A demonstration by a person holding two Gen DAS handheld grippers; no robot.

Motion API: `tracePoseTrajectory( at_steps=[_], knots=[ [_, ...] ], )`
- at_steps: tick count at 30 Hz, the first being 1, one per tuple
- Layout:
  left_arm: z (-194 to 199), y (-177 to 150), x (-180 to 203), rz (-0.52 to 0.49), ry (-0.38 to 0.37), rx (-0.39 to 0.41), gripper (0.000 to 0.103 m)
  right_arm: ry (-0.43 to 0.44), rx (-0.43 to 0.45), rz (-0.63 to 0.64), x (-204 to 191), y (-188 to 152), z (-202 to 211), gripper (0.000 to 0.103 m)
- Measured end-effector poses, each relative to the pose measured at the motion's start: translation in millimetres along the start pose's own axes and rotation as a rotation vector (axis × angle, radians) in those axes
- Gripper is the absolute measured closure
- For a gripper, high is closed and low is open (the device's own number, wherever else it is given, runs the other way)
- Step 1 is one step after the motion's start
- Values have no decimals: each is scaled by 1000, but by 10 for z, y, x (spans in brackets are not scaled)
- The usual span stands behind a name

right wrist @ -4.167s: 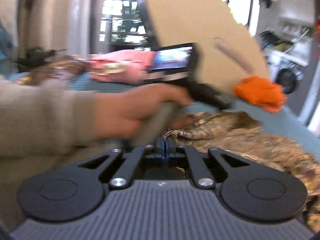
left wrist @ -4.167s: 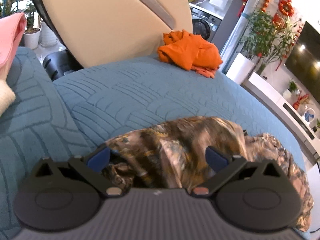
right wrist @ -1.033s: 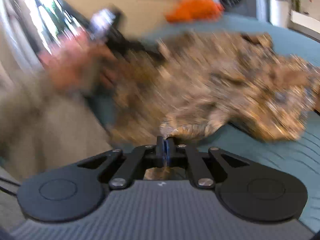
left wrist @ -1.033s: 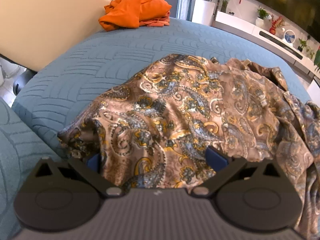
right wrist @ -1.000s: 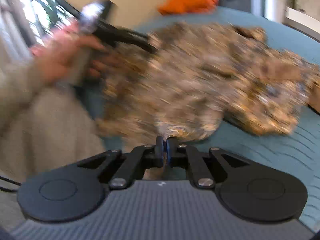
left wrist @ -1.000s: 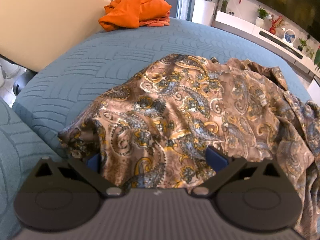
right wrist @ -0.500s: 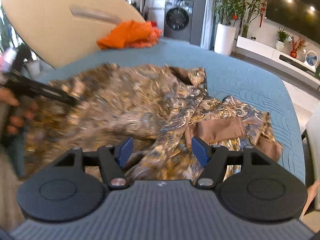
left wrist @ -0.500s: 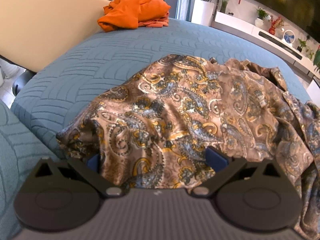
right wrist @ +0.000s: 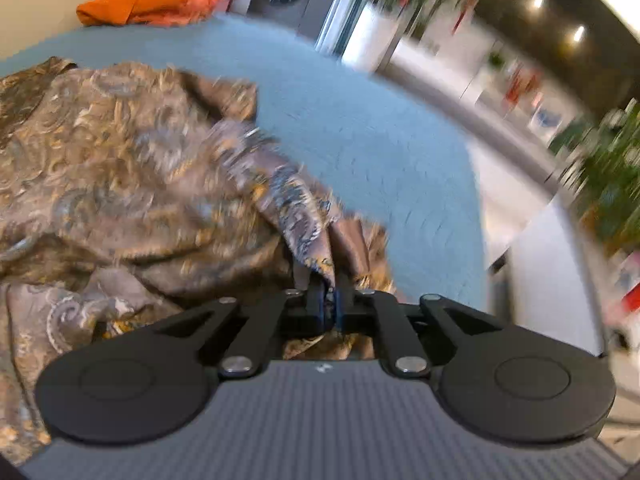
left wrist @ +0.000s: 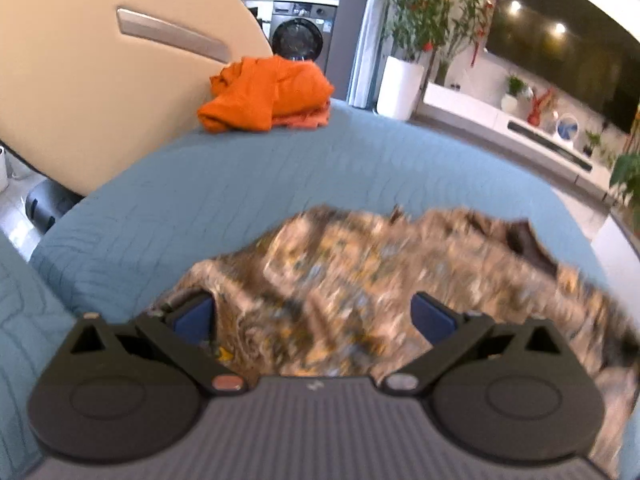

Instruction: Fold clothes

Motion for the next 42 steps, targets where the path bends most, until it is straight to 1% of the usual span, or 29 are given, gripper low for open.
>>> tracePoseTrajectory(
  at_steps=[1, 3, 5, 6, 7, 8, 9, 10, 12, 13, 15, 17, 18, 20, 21, 22, 23, 24, 25, 26, 28, 29, 32, 34, 35, 38, 40, 41, 42],
  knots=[
    [-85, 74, 55, -24, 13, 11, 0, 7, 23, -29, 25, 43, 53, 81],
    [-218, 176, 118, -51, 31, 31, 0, 16, 75, -83, 75, 137, 167, 79],
    [-309, 264, 133, -46, 40, 47, 1, -24, 194, -111, 91, 334, 379, 74],
    [-275, 329, 97, -38, 46, 70, 1, -33, 241, -111, 45, 431, 466, 62],
    [-225, 409, 49, -30, 52, 100, 1, -39, 288, -107, -10, 527, 550, 46],
    [-182, 455, 21, -29, 55, 120, 0, -28, 338, -88, -104, 620, 621, 36],
    [-96, 518, -43, -39, 57, 147, 0, -13, 390, -67, -215, 716, 687, 17],
    [8, 577, -141, -46, 56, 174, 0, 30, 437, -34, -400, 820, 714, 11],
    [140, 624, -396, -13, 78, 202, 0, 138, 460, 28, -778, 952, 671, 12],
    [175, 632, -511, 13, 94, 215, 0, 205, 456, 44, -1029, 1020, 580, 12],
    [173, 623, -664, 59, 99, 224, 0, 342, 440, 74, -1545, 1148, 398, 12],
    [110, 592, -761, 99, 85, 191, 0, 458, 398, 90, -2088, 1195, 229, 12],
    [76, 575, -805, 118, 77, 171, 0, 549, 374, 101, -2495, 1204, 80, 12],
    [41, 592, -829, 141, 61, 149, 0, 535, 346, 115, -2797, 1189, -116, 12],
    [18, 643, -805, 137, 50, 141, 0, 458, 343, 111, -2885, 1206, -304, 14],
    [-28, 709, -757, 122, 35, 134, 0, 391, 340, 105, -2957, 1222, -466, 20],
    [-87, 755, -725, 97, 30, 124, 0, 375, 332, 77, -2959, 1238, -550, 23],
    [-148, 793, -701, 70, 29, 112, 0, 355, 293, 12, -2946, 1264, -736, 31],
    [-260, 828, -658, 38, 29, 95, 0, 367, 264, -15, -2958, 1259, -809, 41],
    [-410, 842, -614, 20, 33, 70, 0, 399, 243, -29, -2985, 1243, -856, 49],
    [-563, 815, -554, 6, 45, 47, 0, 464, 208, -23, -3052, 1176, -906, 92],
    [-600, 783, -516, 5, 43, 51, 0, 500, 198, -3, -3093, 1124, -895, 93],
    [-633, 561, -431, -13, 5, 42, 0, 610, 200, 95, -3224, 956, -633, 95],
    [-720, 340, -381, -53, -16, -10, 0, 685, 208, 201, -3363, 776, -360, 96],
    [-750, 295, -370, -63, -17, -20, 1, 697, 212, 221, -3413, 746, -301, 96],
    [-810, 229, -283, -131, -27, -14, 1, 779, 226, 319, -3644, 566, -16, 95],
    [-828, 204, -250, -153, -51, -16, 0, 857, 224, 412, -3810, 407, 166, 92],
    [-828, 180, -220, -166, -71, -22, 0, 864, 216, 431, -3828, 380, 178, 88],
    [-836, 145, -206, -182, -85, -31, 0, 878, 194, 469, -3838, 332, 195, 78]
  ],
)
Point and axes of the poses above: each gripper's, at about its wrist camera, not at the fingertips, and z roughly against the way its jaws point, x to its right, y to its top, the point moved 7 cm from there along -z, roughly the way its jaws point, and after that the axes turned 14 degrees about x, right-handed, at the moved point
